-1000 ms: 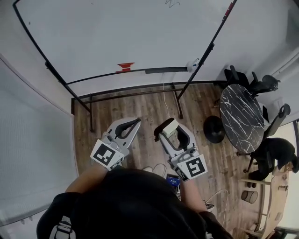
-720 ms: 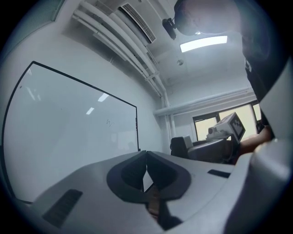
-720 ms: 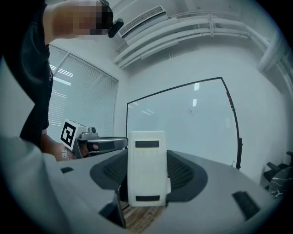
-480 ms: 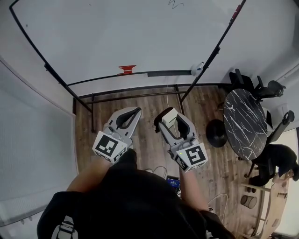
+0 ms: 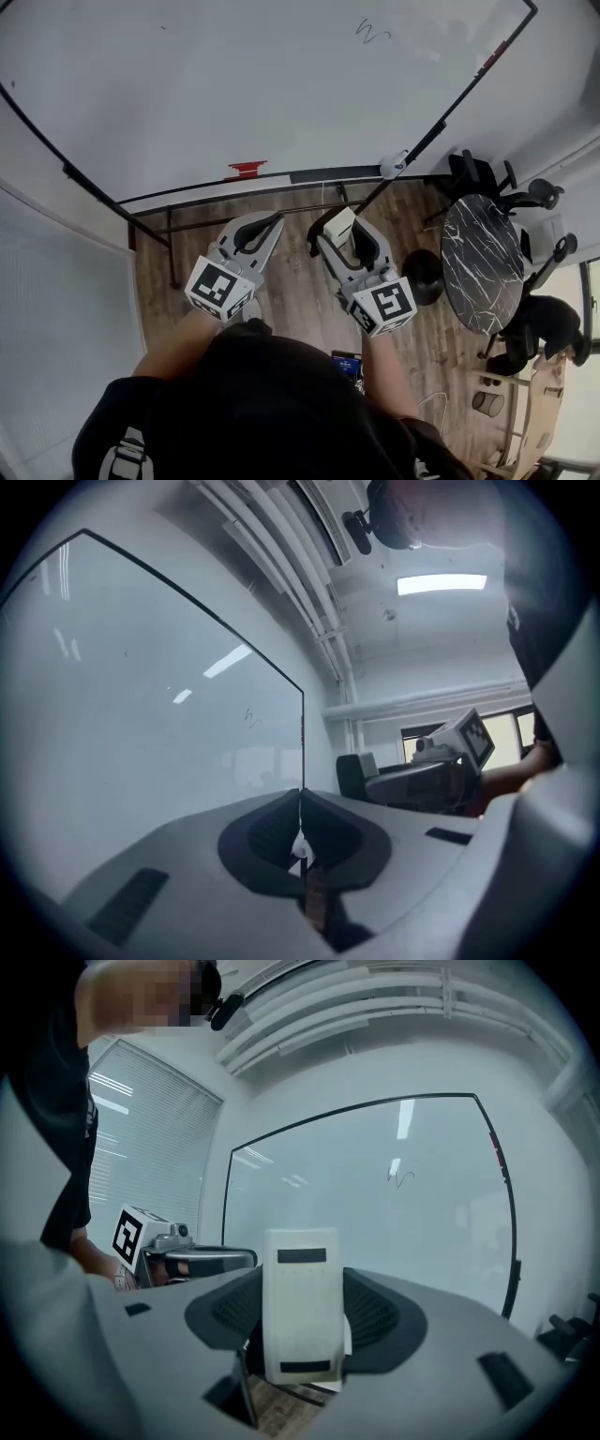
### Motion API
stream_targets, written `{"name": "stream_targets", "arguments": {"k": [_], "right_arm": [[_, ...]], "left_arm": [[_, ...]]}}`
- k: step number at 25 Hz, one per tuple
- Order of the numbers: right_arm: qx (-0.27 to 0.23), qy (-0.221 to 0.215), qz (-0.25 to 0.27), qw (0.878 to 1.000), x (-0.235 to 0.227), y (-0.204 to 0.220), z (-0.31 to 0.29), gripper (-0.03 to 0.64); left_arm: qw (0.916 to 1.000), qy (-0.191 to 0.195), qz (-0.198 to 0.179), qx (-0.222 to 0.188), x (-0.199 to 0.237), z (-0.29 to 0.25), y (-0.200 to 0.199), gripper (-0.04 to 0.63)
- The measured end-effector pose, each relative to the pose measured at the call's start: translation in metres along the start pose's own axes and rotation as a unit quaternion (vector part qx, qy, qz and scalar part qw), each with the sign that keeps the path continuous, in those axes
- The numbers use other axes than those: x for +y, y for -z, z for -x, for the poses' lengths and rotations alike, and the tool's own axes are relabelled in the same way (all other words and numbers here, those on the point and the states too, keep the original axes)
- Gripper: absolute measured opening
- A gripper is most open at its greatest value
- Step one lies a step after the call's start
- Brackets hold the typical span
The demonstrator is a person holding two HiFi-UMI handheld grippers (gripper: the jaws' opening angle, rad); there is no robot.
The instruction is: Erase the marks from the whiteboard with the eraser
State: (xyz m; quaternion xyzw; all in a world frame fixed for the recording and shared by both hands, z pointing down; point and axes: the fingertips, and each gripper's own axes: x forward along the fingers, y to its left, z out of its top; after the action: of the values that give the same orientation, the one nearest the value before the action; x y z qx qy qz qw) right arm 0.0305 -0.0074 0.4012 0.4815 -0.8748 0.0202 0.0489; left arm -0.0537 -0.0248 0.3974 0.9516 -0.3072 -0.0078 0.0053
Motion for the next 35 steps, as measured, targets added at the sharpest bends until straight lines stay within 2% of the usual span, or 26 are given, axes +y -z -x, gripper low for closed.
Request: {"name": "stream_targets", "arguments": {"k": [5,11,15,21,28,35], "right_arm": [[-0.009,0.015,-0.002,1.000,-0.024,-0.010,-0.051,0.245],[-0.021,0.054,0.011,0.998,-0.059,-0.028,-0.096,0.253],[-0.027,0.054,0.045,0.997,-0.082,-0.048,-0.120,0.252],[-0.062,0.048,0.100,0.992,-0.131,-0.094,-0.159,0.252],[-0.092,0.102,0.153,0.979,-0.205,-0.157,-0.192,0.252],[-0.120,0.138,0.194,0.964,-0.229,-0.211,-0.214,0.252]], "left_arm": [[0.9999,0.013,0.001,-0.005,0.058,-0.026,-0.009,0.005],[0.9997,0.003,-0.016,-0.016,0.108,-0.054,-0.027,0.005],[0.9991,-0.010,-0.030,-0.030,0.123,-0.075,-0.047,0.006],[0.9967,-0.046,-0.046,-0.049,0.145,-0.110,-0.071,0.005],[0.9941,-0.065,-0.064,-0.059,0.160,-0.151,-0.094,0.005],[0.9927,-0.072,-0.067,-0.070,0.168,-0.172,-0.112,0.005]]}}
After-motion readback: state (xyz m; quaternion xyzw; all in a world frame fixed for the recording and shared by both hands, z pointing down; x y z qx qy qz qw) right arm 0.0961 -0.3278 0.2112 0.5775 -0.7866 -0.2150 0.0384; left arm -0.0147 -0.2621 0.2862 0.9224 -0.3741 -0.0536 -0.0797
